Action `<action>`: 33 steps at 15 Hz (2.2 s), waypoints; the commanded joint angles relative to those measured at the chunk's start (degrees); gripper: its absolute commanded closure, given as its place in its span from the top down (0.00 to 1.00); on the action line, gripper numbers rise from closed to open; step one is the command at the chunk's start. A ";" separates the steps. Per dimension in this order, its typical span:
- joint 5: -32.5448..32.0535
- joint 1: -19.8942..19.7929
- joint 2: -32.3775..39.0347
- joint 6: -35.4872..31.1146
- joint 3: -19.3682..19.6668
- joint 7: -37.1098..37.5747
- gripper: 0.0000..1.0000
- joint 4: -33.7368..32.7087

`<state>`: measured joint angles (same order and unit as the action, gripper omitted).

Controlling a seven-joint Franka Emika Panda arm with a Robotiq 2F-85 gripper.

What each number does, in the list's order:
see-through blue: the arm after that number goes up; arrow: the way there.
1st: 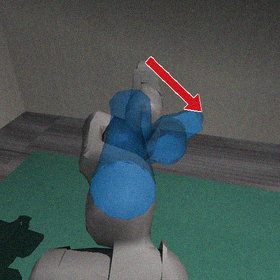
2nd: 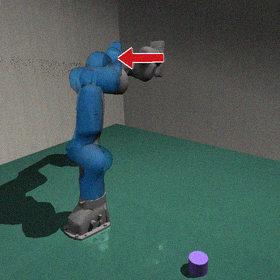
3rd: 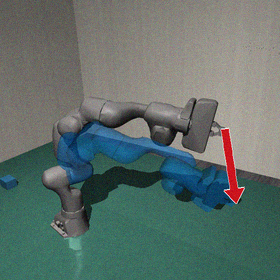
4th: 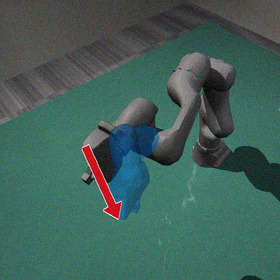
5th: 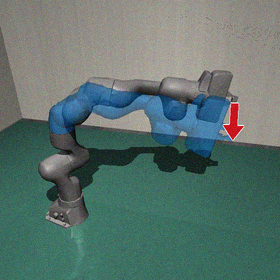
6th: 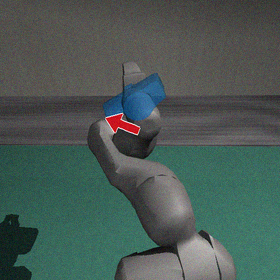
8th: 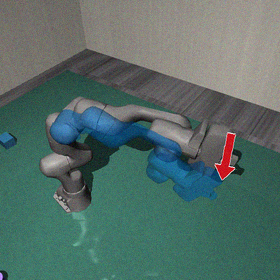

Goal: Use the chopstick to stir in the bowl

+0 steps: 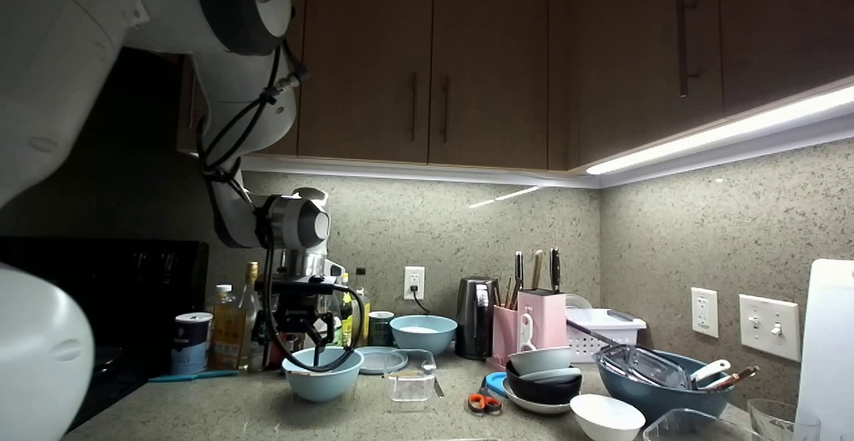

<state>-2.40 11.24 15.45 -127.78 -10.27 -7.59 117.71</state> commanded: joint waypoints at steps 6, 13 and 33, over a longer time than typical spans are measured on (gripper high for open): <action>2.19 -1.91 2.25 0.81 -0.18 -2.10 0.47 -2.34; 3.83 -2.38 3.06 1.07 -0.53 -2.55 0.06 -4.49; 4.35 -1.61 5.47 0.99 0.19 -0.07 0.92 -5.41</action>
<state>1.60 9.93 20.41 -127.59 -9.93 -7.88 112.65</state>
